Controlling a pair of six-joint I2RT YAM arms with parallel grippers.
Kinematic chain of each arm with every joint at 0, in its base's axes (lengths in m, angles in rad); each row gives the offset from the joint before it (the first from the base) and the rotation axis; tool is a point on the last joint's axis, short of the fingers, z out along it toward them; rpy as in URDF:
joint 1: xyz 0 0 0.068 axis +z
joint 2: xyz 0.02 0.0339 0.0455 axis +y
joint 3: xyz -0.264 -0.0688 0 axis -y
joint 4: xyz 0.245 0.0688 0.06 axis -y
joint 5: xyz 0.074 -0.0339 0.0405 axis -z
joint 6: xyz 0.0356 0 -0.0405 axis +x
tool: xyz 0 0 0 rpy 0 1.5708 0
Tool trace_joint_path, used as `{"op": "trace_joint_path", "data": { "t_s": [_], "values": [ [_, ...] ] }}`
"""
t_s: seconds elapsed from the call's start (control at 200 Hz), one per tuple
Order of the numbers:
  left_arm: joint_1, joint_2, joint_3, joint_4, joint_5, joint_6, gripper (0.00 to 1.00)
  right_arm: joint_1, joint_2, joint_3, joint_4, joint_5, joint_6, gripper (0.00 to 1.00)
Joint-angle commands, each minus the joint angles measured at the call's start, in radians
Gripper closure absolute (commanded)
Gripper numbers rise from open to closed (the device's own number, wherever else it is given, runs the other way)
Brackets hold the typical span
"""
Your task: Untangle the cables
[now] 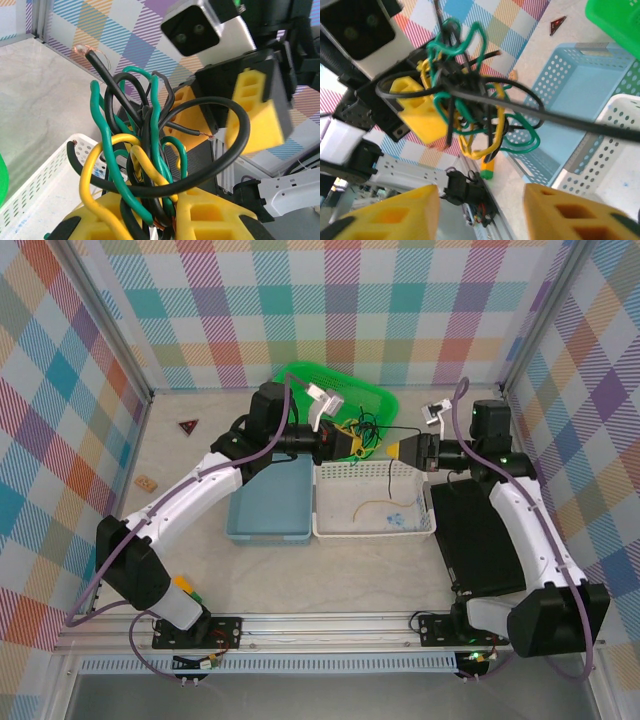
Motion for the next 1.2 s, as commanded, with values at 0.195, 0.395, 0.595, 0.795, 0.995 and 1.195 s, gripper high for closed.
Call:
{"op": "trace_joint_path", "data": {
  "t_s": [0.195, 0.395, 0.595, 0.795, 0.995, 1.195],
  "values": [
    [0.009, -0.041, -0.025, 0.071, 0.057, -0.02, 1.0, 0.054, 0.016, -0.037, 0.214, -0.014, 0.249, 0.58],
    [0.008, -0.05, -0.038, 0.067, 0.067, -0.007, 1.0, 0.096, 0.041, -0.03, 0.267, 0.016, 0.311, 0.61],
    [0.008, -0.058, -0.05, 0.086, 0.087, -0.022, 1.0, 0.108, 0.058, -0.03, 0.332, 0.056, 0.39, 0.88],
    [0.01, -0.066, -0.07, 0.085, 0.083, -0.014, 0.84, 0.108, 0.056, -0.034, 0.436, 0.09, 0.507, 1.0],
    [0.01, -0.08, -0.108, 0.138, 0.088, -0.012, 0.43, 0.113, 0.042, -0.034, 0.508, 0.097, 0.585, 1.0],
    [0.01, -0.11, -0.148, 0.152, 0.111, 0.072, 0.29, 0.113, 0.04, -0.004, 0.491, 0.11, 0.617, 1.0]
  ]
}}
